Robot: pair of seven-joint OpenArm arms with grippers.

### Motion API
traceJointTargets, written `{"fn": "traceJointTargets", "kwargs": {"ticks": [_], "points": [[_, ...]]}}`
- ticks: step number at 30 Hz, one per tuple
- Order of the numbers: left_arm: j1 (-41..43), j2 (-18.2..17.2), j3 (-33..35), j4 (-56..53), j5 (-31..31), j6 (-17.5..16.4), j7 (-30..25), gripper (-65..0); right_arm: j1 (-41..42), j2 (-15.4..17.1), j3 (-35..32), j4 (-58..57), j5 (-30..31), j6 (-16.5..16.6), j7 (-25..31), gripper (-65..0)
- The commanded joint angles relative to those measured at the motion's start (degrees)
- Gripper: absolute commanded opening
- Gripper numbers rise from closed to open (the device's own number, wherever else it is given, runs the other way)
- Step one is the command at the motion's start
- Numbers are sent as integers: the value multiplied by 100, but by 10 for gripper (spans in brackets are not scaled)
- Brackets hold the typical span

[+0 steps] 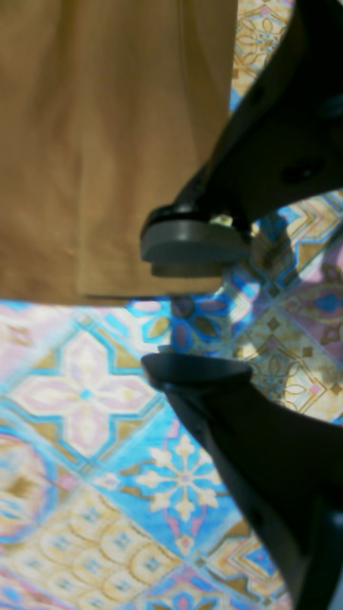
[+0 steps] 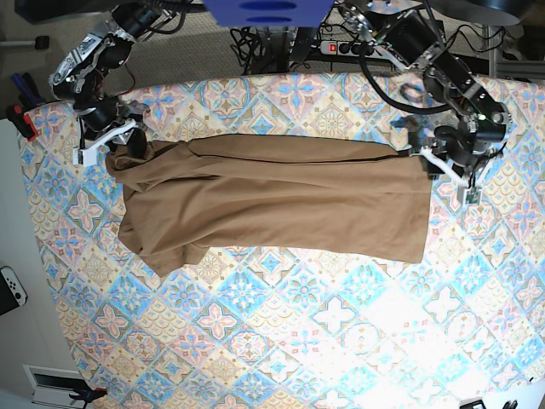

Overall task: Layout the t-shirt on the table in an organized manner, then fold the t-shirt properly
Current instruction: 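Regrasp the shirt edge with the right gripper beside the left gripper's hold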

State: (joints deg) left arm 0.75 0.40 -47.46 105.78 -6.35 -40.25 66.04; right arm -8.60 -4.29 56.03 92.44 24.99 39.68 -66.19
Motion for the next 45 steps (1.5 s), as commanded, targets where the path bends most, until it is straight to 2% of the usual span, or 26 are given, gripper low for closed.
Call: {"fn": "traceJointTargets", "kwargs": {"ticks": [1, 5, 13, 17, 21, 28, 34, 45], "points": [[-36, -89, -5, -147, -108, 25, -59, -347, 12, 65, 10, 105, 19, 32, 39, -349], [-45, -344, -32, -762, -152, 25, -85, -348, 12, 65, 19, 105, 19, 32, 39, -349], [-317, -379, -630, -1448, -363, 25, -94, -348, 12, 73, 19, 105, 19, 32, 22, -349], [-326, -353, -586, -1510, -547, 25, -68, -348, 12, 73, 19, 114, 19, 32, 4, -349], [-273, -344, -234, -1510, -706, 25, -41, -350, 12, 73, 19, 290, 19, 32, 4, -349], [-177, -142, -137, -1501, -758, 25, -41, -350, -59, 73, 10, 641, 2, 32, -5, -349], [-194, -124, -137, -1492, -1163, 25, 363, -350, -147, 73, -78, 615, 2, 32, 13, -349], [-317, -80, -120, -1510, -873, 25, 354, -352, -138, 73, -157, 536, 2, 32, 39, -349]]}}
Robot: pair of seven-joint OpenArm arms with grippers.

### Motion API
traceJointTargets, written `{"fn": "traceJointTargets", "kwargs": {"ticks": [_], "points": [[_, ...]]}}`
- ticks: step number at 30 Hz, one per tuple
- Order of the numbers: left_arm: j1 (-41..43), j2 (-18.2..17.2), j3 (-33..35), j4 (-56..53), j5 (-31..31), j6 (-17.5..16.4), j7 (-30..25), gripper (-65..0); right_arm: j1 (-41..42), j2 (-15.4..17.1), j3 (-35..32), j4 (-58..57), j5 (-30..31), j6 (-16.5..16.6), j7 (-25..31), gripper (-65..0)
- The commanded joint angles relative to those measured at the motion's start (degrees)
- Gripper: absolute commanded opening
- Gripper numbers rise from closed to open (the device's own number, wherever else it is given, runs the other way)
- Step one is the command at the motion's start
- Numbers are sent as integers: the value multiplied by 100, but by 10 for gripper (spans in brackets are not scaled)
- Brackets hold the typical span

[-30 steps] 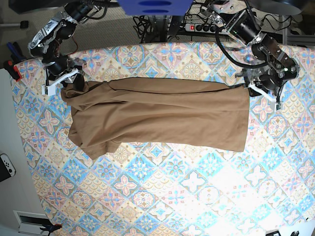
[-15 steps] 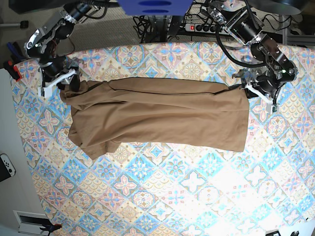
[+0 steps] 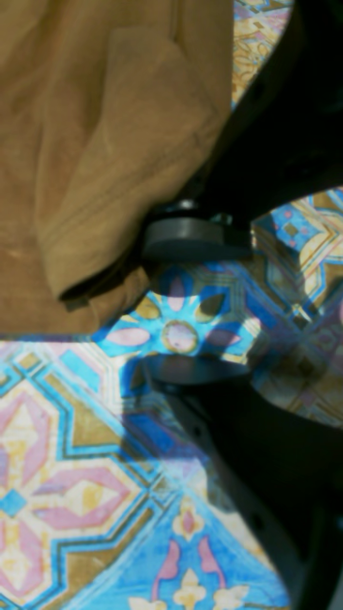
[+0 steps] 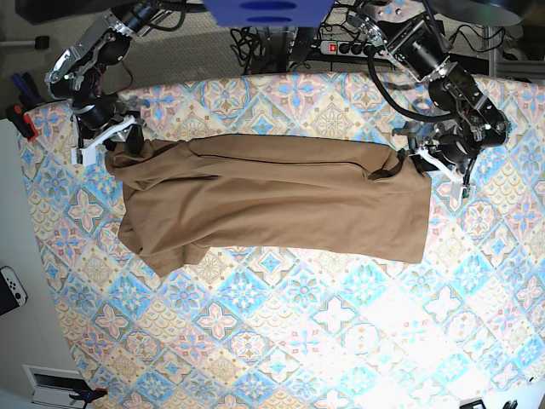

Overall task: Layout the t-shirt on the table in an organized manner, then fold the t-shirt properly
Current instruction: 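Regrasp the shirt edge with the right gripper beside the left gripper's hold, then pull the shirt edge apart with both grippers to straighten it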

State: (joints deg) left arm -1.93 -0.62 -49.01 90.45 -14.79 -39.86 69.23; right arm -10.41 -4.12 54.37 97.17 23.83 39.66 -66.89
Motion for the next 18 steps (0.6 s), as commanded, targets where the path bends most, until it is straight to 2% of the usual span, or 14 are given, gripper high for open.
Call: {"fn": "traceJointTargets", "kwargs": {"ticks": [1, 12, 13, 15, 18], "points": [[-48, 23, 35, 23, -38, -14, 35, -352, 61, 56, 9, 29, 118, 34, 109, -349], [-48, 23, 44, 23, -38, -14, 35, -357, 79, 56, 9, -727, 118, 34, 118, -350], [-48, 23, 71, 23, -38, -14, 35, -374, 79, 56, 9, -719, 109, 34, 118, -351], [-48, -4, 220, 23, -29, -14, 35, -446, 79, 56, 9, -701, 109, 34, 118, -389], [-40, -21, 431, 23, -11, -14, 26, -612, 52, 56, 9, -692, 109, 34, 118, -527]]}}
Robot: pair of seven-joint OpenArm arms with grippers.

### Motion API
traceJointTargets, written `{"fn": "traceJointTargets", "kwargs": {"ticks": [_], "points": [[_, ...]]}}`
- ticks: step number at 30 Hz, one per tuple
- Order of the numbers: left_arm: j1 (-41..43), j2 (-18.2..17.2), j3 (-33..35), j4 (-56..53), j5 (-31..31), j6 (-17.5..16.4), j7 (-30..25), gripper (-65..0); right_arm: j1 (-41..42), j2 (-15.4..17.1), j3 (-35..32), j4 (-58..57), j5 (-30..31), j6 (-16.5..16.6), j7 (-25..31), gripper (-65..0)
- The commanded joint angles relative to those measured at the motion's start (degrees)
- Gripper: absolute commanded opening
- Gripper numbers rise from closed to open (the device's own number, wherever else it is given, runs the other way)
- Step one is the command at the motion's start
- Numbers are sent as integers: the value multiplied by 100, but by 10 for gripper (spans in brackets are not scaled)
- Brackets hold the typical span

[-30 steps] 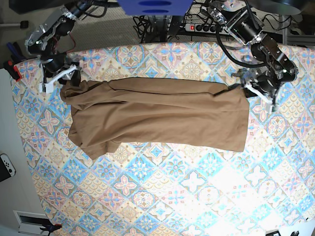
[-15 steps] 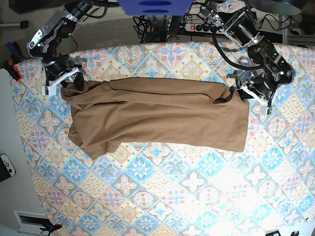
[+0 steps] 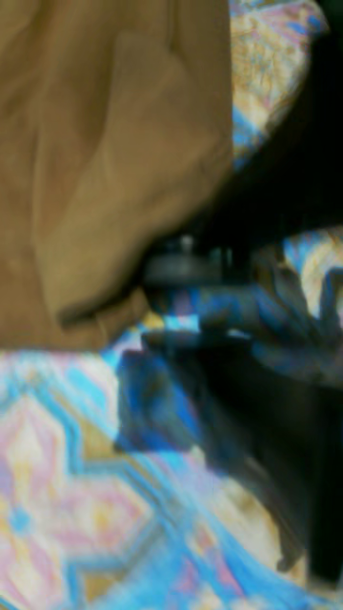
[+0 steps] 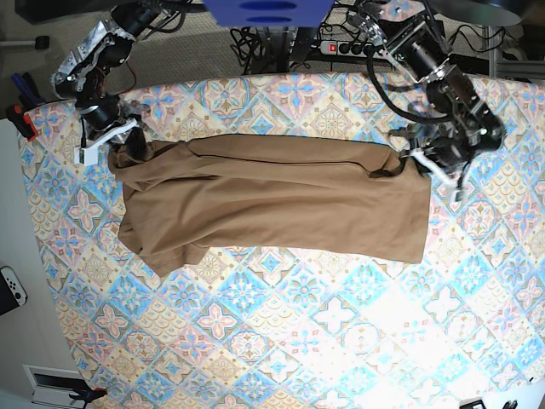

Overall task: Layout the t-shirt on the table in an organized manner, then fold the t-shirt properly
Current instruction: 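Pull the shirt edge apart with both grippers to straighten it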

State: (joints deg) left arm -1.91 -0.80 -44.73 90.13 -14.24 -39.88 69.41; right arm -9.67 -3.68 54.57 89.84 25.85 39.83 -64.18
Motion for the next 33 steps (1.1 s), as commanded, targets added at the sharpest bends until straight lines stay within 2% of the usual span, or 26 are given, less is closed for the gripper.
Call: {"fn": "traceJointTargets", "kwargs": {"ticks": [1, 2, 6, 11, 14, 19, 24, 33], "points": [[-51, -4, 11, 55, 13, -12, 9, -650, -31, 12, -10, 40, -92, 17, -153, -597], [-51, -4, 11, 55, 101, -12, 9, -650, -31, 12, -10, 40, -92, 17, -153, -650], [-59, 40, 20, 55, 391, -12, 9, -650, -48, 12, -10, 40, -92, 17, -171, -650], [81, -4, -15, 73, 400, -12, 44, -650, -400, 21, -10, 49, -92, 17, -197, -650], [319, -215, 3, 240, 365, -12, 26, -650, -488, 179, -10, 189, -92, 17, -197, -650], [635, -241, -6, 600, 365, -12, 18, -650, -514, 346, 7, 444, -92, 17, -223, -650], [934, -241, -15, 1005, 365, -12, 35, -650, -497, 478, 16, 471, -92, 17, -619, -650], [1347, -241, -6, 1471, 400, -12, 44, -650, -470, 680, 271, 471, -92, 17, -672, -650]]}}
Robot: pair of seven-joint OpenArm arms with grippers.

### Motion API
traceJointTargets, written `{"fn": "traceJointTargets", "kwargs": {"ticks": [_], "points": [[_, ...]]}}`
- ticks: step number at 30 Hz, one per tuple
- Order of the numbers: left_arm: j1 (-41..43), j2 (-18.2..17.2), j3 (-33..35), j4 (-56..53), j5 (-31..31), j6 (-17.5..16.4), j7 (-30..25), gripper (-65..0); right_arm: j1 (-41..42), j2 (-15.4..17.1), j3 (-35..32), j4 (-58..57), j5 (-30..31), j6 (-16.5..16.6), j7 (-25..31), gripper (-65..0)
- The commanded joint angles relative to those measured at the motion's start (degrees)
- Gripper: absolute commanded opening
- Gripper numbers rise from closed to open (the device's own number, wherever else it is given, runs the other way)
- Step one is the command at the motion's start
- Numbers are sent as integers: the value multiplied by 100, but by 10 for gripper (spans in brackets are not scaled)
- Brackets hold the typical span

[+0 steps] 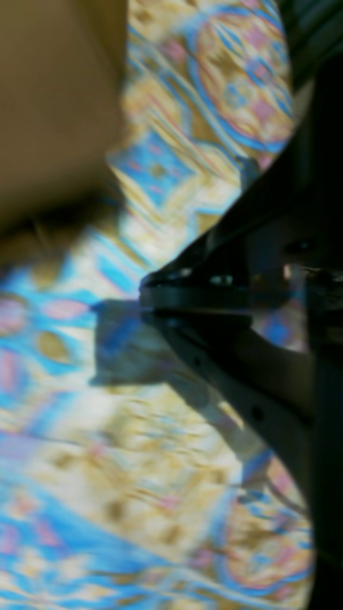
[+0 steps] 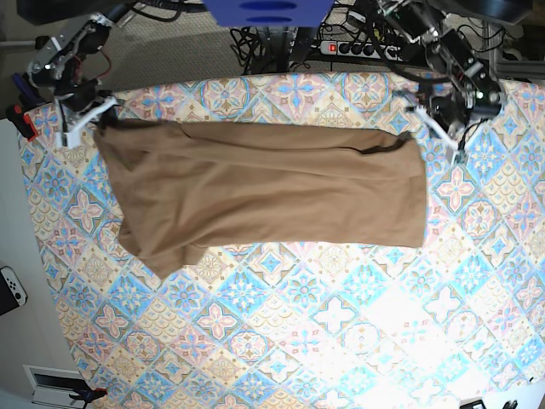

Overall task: Layout the t-shirt on the table in an organized manner, then fold the t-shirt properly
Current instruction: 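Pull the shirt edge apart with both grippers to straighten it, then lift the shirt edge with both grippers and shake it flat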

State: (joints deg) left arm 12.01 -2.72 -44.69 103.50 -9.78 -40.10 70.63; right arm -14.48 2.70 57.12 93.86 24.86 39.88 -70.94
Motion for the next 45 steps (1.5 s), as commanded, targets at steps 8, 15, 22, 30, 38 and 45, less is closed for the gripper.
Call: {"fn": "traceJointTargets", "kwargs": {"ticks": [8, 15, 22, 30, 38, 45], "points": [[-19, -137, -10, 318, -46, 10, -52, -650, 11, 112, 6, 68, 6, 12, 4, -650], [-177, 118, -19, 335, -55, 10, -52, -595, 11, 112, -20, 68, 6, 12, 4, -650], [113, 215, -283, 845, -732, 10, -52, -321, 11, 112, -20, 68, -3, 12, 4, -650], [219, 206, -1013, 546, -2516, 10, -52, -321, -7, 112, -416, 68, -3, 12, 4, -650], [-221, 285, -1057, -825, -3228, 10, -52, -321, -33, 112, -785, 86, -3, 12, 21, -650], [-291, 294, -1004, -1071, -3466, 10, -61, -321, -33, 112, -785, 86, -3, 12, 12, -650]]}}
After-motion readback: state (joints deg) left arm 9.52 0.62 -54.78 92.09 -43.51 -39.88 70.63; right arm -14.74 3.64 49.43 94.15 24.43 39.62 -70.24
